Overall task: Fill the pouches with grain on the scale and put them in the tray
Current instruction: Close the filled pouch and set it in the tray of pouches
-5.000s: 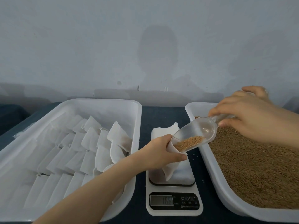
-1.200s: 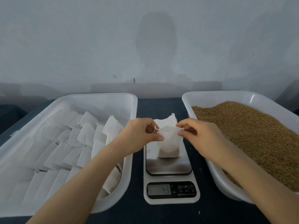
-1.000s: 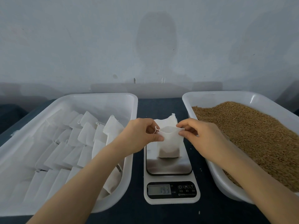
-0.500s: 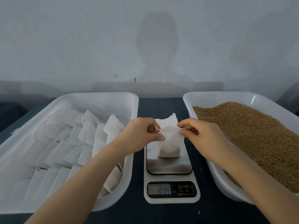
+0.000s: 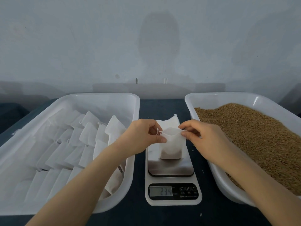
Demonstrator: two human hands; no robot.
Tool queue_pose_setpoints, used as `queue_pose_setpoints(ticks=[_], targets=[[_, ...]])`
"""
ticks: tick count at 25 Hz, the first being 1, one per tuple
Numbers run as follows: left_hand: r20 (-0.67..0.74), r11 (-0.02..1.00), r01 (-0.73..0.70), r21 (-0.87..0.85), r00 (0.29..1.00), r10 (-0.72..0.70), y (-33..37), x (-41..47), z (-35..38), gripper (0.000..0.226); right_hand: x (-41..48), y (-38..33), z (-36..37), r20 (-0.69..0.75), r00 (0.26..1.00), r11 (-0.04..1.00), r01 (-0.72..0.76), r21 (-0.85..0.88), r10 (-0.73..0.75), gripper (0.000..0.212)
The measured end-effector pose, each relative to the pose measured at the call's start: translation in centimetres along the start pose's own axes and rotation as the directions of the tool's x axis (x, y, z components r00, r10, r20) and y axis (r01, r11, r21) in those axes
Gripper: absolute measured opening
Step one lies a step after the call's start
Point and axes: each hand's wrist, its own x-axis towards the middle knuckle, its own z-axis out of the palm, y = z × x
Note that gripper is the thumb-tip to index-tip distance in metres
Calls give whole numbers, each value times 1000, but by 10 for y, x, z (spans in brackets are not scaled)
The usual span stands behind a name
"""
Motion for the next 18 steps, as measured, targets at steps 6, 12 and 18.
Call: queue_pose_setpoints(ticks=[6,12,18], targets=[[32,1000,-15,-12,999,15,1,-2,3,22,-2,-4,-1,17,1000,1000,10,7,-10,15],[109,998,-69,13,992,67,6,-8,9,40,-6,-11,1,24,996,996,86,21,-87,4],[105,997,-58,-51,992,63,5,-5,7,41,-3,-14,0,-88,991,986,111,125,-101,11]])
